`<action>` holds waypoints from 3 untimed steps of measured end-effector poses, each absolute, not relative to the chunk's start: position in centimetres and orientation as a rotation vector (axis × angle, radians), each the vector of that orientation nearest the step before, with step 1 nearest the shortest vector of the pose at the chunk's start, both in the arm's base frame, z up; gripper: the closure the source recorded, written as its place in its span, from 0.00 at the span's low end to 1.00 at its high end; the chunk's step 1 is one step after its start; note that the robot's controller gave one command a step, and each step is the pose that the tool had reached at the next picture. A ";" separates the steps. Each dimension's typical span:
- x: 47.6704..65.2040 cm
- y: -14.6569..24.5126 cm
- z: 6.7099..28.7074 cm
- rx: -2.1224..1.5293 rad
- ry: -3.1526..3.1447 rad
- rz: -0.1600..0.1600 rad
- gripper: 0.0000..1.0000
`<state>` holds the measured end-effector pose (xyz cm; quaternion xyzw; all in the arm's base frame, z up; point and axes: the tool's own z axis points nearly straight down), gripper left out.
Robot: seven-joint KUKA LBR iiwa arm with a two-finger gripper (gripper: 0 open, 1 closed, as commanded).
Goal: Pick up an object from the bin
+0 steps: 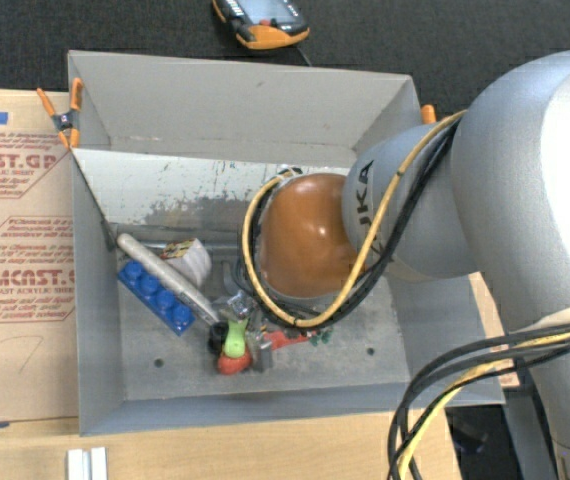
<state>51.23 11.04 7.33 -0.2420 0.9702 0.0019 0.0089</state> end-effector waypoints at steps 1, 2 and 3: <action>51.2 11.0 7.4 -0.756 3.031 0.006 1.00; 51.0 11.0 10.0 -0.758 3.038 0.006 1.00; 51.0 11.1 13.4 -0.758 3.039 0.007 1.00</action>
Offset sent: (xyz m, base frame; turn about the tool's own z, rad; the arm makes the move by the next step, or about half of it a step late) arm 0.0001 0.0002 0.0526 -0.0001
